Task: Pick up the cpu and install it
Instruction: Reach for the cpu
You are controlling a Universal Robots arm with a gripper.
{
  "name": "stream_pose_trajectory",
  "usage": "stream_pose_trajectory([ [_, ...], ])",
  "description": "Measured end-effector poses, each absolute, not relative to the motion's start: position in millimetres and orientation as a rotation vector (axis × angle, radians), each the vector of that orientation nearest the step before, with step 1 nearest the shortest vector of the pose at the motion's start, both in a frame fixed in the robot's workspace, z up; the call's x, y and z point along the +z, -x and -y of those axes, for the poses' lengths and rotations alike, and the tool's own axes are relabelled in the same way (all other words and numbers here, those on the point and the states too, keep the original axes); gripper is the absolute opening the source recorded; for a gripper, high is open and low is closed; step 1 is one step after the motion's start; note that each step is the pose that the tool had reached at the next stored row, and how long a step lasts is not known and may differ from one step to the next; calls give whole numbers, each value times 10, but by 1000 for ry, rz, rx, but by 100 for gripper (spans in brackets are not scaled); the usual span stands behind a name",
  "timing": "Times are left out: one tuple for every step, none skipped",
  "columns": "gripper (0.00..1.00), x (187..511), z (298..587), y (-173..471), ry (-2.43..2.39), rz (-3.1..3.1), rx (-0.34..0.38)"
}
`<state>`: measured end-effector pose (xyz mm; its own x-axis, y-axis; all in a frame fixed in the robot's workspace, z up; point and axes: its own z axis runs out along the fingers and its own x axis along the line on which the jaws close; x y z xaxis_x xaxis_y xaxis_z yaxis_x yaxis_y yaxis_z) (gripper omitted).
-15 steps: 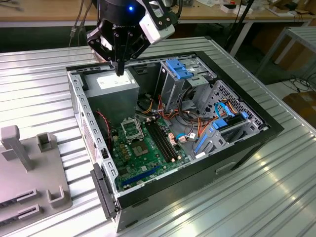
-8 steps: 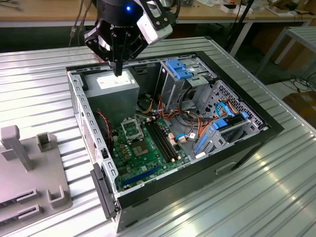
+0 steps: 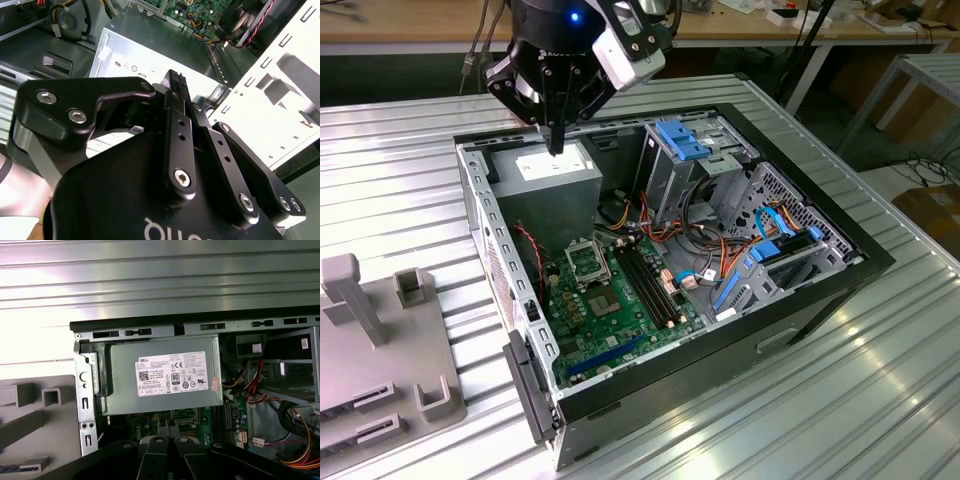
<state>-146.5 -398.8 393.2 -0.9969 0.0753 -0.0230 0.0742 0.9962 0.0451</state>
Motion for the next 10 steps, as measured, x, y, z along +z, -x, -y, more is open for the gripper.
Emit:
stream_pose_trajectory([
  [11, 3932, 3988, 1469, -117, -3114, 69],
  [11, 3932, 3989, 1474, -117, -3114, 69],
  [11, 3932, 3989, 1479, -117, -3114, 69],
  [11, 3932, 3989, 1488, -117, -3114, 69],
  [11, 3932, 3988, 1496, -117, -3114, 69],
  [11, 3932, 3988, 1501, -117, -3114, 69],
  [11, 3932, 3988, 1505, -117, -3114, 69],
  [11, 3932, 3988, 1512, -117, -3114, 69],
  [11, 3932, 3988, 1517, -117, -3114, 69],
  [11, 3932, 3988, 1521, -117, -3114, 69],
])
